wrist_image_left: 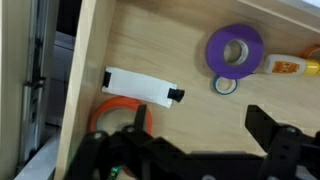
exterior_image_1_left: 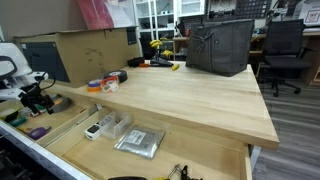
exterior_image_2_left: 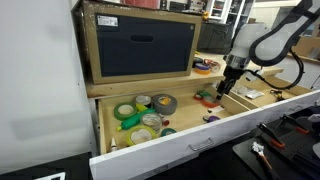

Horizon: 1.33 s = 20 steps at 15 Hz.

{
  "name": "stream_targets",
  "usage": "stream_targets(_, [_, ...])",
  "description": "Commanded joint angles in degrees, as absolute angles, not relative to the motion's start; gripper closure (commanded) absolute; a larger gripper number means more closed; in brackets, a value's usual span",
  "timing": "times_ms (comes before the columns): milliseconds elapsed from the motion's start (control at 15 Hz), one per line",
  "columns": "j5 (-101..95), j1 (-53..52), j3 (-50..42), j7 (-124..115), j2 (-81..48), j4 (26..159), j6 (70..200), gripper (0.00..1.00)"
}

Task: Remove the orange tape from the drawer

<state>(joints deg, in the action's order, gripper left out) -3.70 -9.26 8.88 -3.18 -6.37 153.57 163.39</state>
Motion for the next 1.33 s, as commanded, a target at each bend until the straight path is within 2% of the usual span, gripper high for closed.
stream_targets(0, [-6.27,-8.61,7.18,-0.15,-13.35,148.90,164.15,0.00])
stream_targets(800, [-18.16,-17.49,1.01,-1.36,-30.20,132.14,160.59,0.00])
stream_targets(1267, [-19.90,-18.71,-0.39,-0.23,-28.86,131.75,157.99,0.00])
